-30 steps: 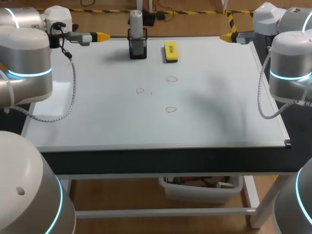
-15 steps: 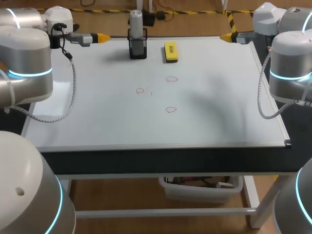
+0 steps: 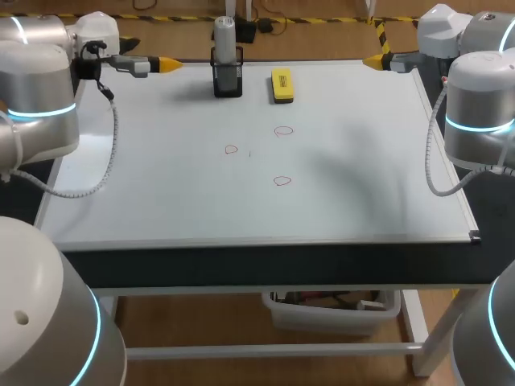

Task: Pick up the inspection probe, press it on each red-marked spot on the whiteboard one by one, put down the probe, pick up the eraser, and wipe off all the red marks.

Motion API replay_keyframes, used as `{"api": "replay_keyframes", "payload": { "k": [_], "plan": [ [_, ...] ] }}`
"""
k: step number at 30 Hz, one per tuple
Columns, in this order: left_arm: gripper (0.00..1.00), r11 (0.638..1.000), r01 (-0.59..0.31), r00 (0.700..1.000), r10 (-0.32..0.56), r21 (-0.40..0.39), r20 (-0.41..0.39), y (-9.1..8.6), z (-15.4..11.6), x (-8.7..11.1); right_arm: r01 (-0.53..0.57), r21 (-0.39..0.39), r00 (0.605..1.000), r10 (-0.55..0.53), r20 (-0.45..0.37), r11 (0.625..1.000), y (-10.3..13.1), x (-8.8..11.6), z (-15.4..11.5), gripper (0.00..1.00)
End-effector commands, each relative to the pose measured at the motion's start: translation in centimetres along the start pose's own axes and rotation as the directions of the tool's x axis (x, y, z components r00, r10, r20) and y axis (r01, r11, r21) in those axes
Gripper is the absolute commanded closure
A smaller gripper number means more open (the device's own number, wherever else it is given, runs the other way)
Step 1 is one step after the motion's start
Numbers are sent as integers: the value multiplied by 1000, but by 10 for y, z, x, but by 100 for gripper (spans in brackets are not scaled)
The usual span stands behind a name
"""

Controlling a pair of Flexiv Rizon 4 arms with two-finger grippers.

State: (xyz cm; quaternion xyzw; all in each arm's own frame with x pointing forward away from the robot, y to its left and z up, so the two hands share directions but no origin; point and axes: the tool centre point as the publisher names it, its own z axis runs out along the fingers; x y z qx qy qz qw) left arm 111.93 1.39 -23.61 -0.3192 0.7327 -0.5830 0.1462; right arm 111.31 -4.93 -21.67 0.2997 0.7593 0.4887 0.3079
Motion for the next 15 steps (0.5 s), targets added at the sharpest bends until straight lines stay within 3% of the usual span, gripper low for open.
{"api": "replay_keyframes", "payload": {
  "k": [1,15],
  "plan": [
    [0,999,-14,997,16,34,-75,3,12,-16,0,2,1000,0,-1,1000,0,0,0,0],
    [0,996,-48,972,64,78,-227,0,48,-37,0,2,1000,0,-1,1000,0,0,0,0]
  ]
}}
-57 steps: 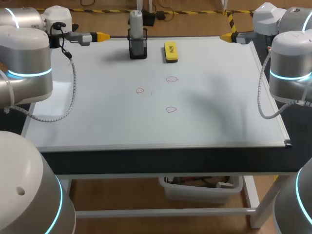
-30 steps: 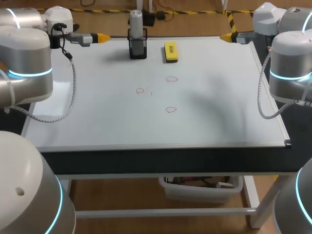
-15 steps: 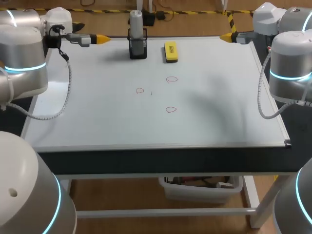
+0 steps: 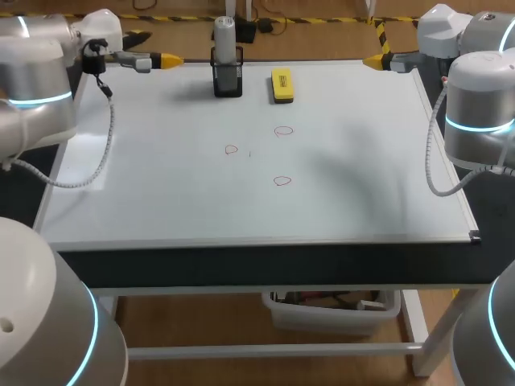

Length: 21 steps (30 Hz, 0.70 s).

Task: Pick up the inspection probe, press it on each red-marked spot on the whiteboard one by one, put down the probe, pick up the eraser, and wipe off all the red marks.

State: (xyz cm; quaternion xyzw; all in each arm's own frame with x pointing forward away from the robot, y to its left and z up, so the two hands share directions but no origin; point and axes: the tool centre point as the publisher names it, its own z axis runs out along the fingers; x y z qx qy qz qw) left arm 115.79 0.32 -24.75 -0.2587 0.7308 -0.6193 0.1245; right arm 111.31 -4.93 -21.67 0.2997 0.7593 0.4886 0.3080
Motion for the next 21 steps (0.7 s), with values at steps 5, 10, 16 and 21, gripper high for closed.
{"api": "replay_keyframes", "payload": {
  "k": [5,10,16,21],
  "plan": [
    [0,999,-8,987,14,44,-157,4,23,-22,0,2,1000,0,-1,1000,0,0,0,0],
    [0,997,-7,974,23,74,-226,1,34,-26,0,2,1000,0,-1,1000,0,0,0,0],
    [0,996,-25,959,49,89,-279,-2,52,-30,0,2,1000,0,-1,1000,0,0,0,0],
    [0,993,-29,950,62,112,-307,-5,65,-34,0,2,1000,0,-1,1000,0,0,0,0]
  ]
}}
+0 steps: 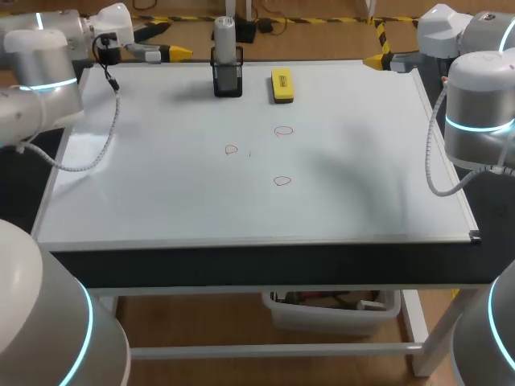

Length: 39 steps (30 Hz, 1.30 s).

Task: Pick up the inspection probe, press it on each red-marked spot on the whiteboard one by one, put down the probe, pick up the eraser, and wipe off all the red marks.

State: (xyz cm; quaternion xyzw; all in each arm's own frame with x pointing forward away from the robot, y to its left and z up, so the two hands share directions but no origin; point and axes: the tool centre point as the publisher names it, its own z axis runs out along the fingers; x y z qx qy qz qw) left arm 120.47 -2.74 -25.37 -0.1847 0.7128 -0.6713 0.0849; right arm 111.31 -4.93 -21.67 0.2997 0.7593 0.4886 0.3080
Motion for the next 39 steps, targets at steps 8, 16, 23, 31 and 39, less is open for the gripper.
{"api": "replay_keyframes", "payload": {
  "k": [8,16,23,31,39],
  "plan": [
    [0,999,-13,985,18,33,-173,5,30,-21,0,2,1000,0,-1,1000,0,0,0,0],
    [0,998,-18,973,31,57,-229,5,52,-25,0,2,1000,0,-1,1000,0,0,0,0],
    [0,998,-17,960,34,65,-276,7,66,-19,0,2,1000,0,-1,1000,0,0,0,0],
    [0,996,-7,949,35,90,-314,7,79,-6,0,2,1000,0,-1,1000,0,0,0,0],
    [0,996,-5,942,34,89,-334,10,94,6,0,2,1000,0,-1,1000,0,0,0,0]
  ]
}}
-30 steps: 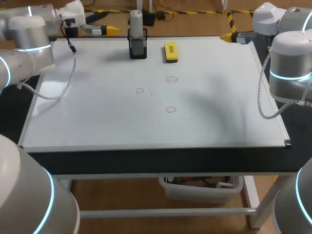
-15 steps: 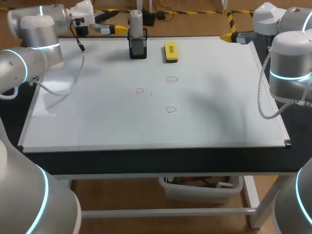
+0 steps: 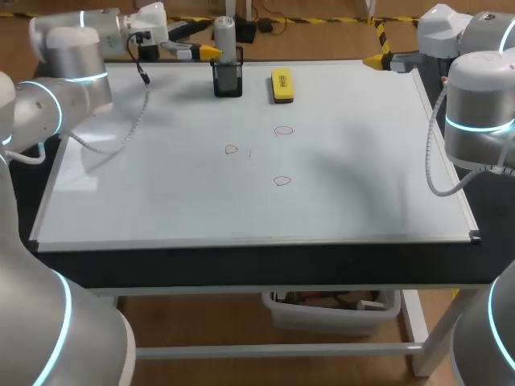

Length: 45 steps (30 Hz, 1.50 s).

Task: Pick up the inspection probe, press it on each red-marked spot on the whiteboard one by one, put down the probe, pick up the eraser, and wipe off all the red marks.

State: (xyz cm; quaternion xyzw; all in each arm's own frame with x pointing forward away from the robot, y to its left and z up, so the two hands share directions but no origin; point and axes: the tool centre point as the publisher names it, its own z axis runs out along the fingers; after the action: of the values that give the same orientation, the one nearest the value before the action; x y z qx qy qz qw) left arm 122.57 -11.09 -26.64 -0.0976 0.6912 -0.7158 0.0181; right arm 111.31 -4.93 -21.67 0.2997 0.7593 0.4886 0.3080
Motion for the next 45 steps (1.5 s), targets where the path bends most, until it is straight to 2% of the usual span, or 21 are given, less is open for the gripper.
{"api": "replay_keyframes", "payload": {
  "k": [1,19,41,42,45],
  "plan": [
    [0,1000,3,993,-2,7,-117,4,9,-5,0,2,1000,0,-1,1000,0,0,0,0],
    [0,1000,-2,992,1,-8,-126,8,41,3,0,2,1000,0,-1,1000,0,0,0,0],
    [0,1000,-10,992,9,-13,-127,9,48,-7,0,2,1000,0,-1,1000,0,0,0,0],
    [6,1000,-11,992,9,-13,-127,10,48,-8,0,2,1000,0,-1,1000,0,0,0,0],
    [14,1000,-11,992,9,-16,-125,10,47,-9,0,2,1000,0,-1,1000,0,0,0,0]
  ]
}}
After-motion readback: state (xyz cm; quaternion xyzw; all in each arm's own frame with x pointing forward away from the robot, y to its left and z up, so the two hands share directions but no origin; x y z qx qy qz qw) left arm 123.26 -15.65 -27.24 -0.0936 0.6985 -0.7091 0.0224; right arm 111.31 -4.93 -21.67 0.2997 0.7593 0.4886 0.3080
